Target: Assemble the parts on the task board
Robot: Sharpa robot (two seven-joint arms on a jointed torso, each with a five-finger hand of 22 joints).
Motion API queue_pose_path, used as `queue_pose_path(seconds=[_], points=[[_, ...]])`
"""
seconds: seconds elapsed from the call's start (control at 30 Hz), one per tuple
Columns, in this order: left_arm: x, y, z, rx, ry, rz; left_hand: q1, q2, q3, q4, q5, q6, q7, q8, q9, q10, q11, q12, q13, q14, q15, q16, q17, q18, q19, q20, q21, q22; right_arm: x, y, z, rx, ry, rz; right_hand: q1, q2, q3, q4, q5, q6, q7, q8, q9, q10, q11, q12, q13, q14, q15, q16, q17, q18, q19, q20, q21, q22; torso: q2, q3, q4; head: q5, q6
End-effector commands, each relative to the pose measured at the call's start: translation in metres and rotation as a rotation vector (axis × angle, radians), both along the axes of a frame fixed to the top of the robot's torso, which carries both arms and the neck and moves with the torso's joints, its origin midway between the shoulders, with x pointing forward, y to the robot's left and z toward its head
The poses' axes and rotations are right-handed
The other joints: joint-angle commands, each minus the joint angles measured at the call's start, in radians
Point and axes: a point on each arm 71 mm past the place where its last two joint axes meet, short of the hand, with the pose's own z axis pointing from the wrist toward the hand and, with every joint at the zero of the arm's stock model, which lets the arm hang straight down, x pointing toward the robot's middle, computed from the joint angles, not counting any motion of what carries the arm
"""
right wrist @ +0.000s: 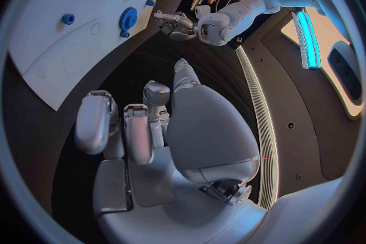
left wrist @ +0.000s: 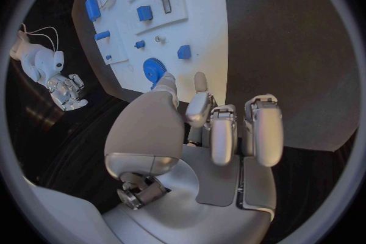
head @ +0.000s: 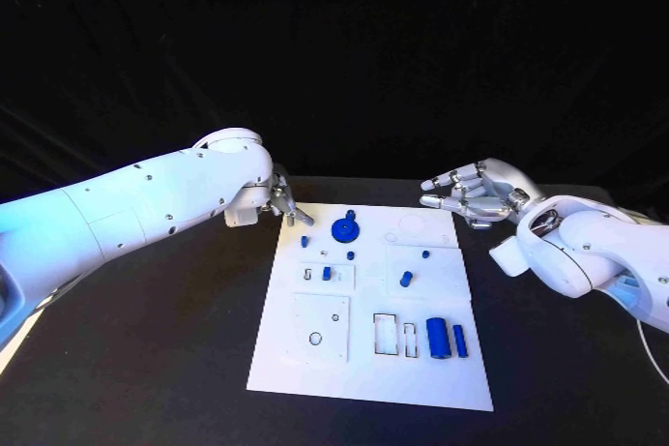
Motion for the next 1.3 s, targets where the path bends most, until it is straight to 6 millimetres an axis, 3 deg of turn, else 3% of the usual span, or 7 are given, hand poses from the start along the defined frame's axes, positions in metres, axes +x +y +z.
queue_pose_path(seconds=[0.03,0.63,1.3], points=[[0.000,-0.003,-0.006,0.032,0.035,-0.031,0.000,0.010,-0.005,0.001,-0.005,0.008,-0.001,0.004,-0.001,0.007,-0.001,0.005,0.002,0.103,0.001,0.003,0.263,0.002,0.070,0.006,0.005,0.171,0.000,0.002,-0.001,-0.002,0.004,0.018,0.005,0.007,-0.002,-0.003,-0.002,0.002,0.001,0.004,0.001,-0.007,0.001,-0.005,-0.001,0.063,0.000,-0.006,0.089,0.007,-0.007,0.002,-0.006,-0.001,0.000,0.0009,-0.0008,0.001,-0.001],[-0.001,-0.011,-0.020,0.004,0.080,-0.057,-0.004,0.028,-0.008,-0.001,-0.003,0.012,-0.004,0.004,0.000,0.009,-0.003,0.007,0.002,0.103,-0.001,0.003,0.263,0.001,0.071,0.003,0.007,0.174,0.000,0.002,-0.002,-0.002,0.006,0.020,0.007,0.009,-0.002,-0.004,0.001,0.002,0.001,0.004,0.001,-0.008,0.001,-0.006,-0.002,0.063,0.000,-0.006,0.089,0.007,-0.007,0.002,-0.007,-0.003,-0.001,0.0025,0.0002,-0.002,-0.006],[-0.003,-0.016,-0.025,-0.026,0.110,-0.064,0.055,0.065,0.006,-0.010,-0.002,0.011,-0.005,-0.001,-0.001,0.008,-0.004,0.007,0.001,0.103,-0.003,0.003,0.263,0.001,0.071,0.001,0.008,0.177,0.001,0.004,-0.003,-0.003,0.008,0.024,0.008,0.010,-0.002,-0.005,0.002,0.002,0.001,0.004,0.001,-0.008,0.001,-0.005,-0.003,0.063,0.000,-0.006,0.089,0.007,-0.007,0.002,-0.007,-0.003,-0.002,0.0029,0.0002,-0.002,-0.008]])
